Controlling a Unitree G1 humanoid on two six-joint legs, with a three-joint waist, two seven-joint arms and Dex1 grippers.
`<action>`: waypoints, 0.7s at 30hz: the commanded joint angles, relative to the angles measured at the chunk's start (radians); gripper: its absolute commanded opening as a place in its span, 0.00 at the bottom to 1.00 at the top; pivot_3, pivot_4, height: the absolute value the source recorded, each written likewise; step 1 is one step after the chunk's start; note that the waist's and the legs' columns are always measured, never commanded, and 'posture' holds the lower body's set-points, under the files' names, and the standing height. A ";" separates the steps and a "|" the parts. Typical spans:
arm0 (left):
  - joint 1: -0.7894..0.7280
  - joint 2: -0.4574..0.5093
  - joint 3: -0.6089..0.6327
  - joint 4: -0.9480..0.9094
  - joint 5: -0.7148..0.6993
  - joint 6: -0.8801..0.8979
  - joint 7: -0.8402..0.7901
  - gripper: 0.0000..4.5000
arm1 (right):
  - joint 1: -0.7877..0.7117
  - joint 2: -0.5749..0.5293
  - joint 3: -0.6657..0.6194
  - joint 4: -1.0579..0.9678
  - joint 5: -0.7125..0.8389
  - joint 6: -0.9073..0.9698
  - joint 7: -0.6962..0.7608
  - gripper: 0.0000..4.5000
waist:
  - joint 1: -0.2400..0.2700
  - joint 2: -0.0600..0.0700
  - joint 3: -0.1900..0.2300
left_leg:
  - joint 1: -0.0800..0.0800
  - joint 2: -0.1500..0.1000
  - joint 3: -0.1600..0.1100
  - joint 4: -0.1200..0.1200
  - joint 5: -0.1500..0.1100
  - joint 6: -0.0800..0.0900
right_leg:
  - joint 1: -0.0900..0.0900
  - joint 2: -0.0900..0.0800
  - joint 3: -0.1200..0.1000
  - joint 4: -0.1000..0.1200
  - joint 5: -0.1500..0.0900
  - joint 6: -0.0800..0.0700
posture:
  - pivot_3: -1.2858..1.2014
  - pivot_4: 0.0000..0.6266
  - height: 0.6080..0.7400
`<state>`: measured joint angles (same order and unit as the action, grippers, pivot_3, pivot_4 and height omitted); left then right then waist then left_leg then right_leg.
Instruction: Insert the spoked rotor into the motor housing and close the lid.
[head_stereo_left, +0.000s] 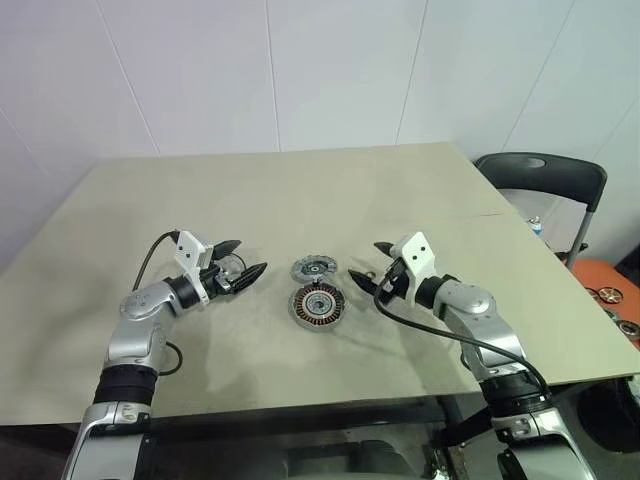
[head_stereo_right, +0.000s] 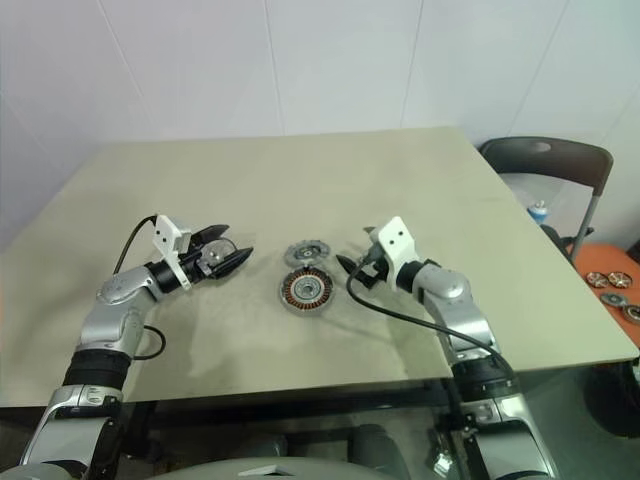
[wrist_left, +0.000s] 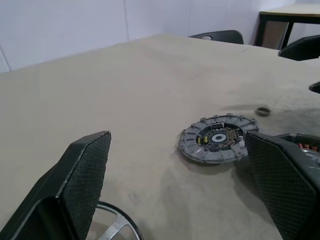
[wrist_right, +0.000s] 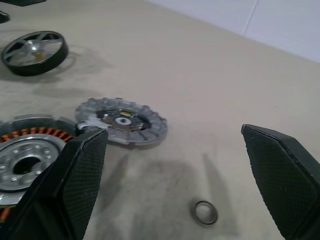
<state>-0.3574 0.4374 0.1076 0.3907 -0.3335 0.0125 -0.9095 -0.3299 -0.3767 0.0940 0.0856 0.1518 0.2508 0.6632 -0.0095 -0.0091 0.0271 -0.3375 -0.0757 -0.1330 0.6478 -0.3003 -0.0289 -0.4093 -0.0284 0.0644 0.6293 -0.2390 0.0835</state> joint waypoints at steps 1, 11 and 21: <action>0.003 0.019 -0.007 -0.026 0.009 -0.018 -0.027 1.00 | 0.010 -0.033 0.008 -0.049 0.011 0.020 0.046 0.99 | 0.000 0.000 0.000 | 0.000 0.000 0.000 0.000 0.000 0.000 | 0.000 0.000 0.000 0.000 0.000 0.000 | 0.52 0.00 1.00; 0.052 0.026 -0.077 -0.101 -0.016 0.049 -0.163 1.00 | 0.038 -0.074 0.047 -0.091 0.007 0.035 0.129 0.99 | -0.001 0.000 0.000 | 0.001 0.000 0.000 0.000 0.000 0.000 | 0.001 0.000 0.000 0.000 0.000 0.000 | 0.52 0.00 1.00; 0.063 0.021 -0.110 -0.080 0.052 -0.004 -0.139 1.00 | 0.020 -0.072 0.046 -0.045 -0.040 -0.009 0.083 0.99 | 0.001 0.000 0.000 | 0.000 0.000 0.000 0.000 0.000 0.000 | 0.000 0.000 0.000 0.000 0.000 0.000 | 0.52 0.00 1.00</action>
<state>-0.2843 0.4547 0.0052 0.3145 -0.3116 0.0500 -1.0710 -0.2800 -0.4521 0.1542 0.0455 0.1208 0.2716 0.7612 -0.0087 -0.0090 0.0272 -0.3373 -0.0755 -0.1327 0.6480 -0.3004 -0.0288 -0.4088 -0.0283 0.0643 0.6290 -0.2392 0.0834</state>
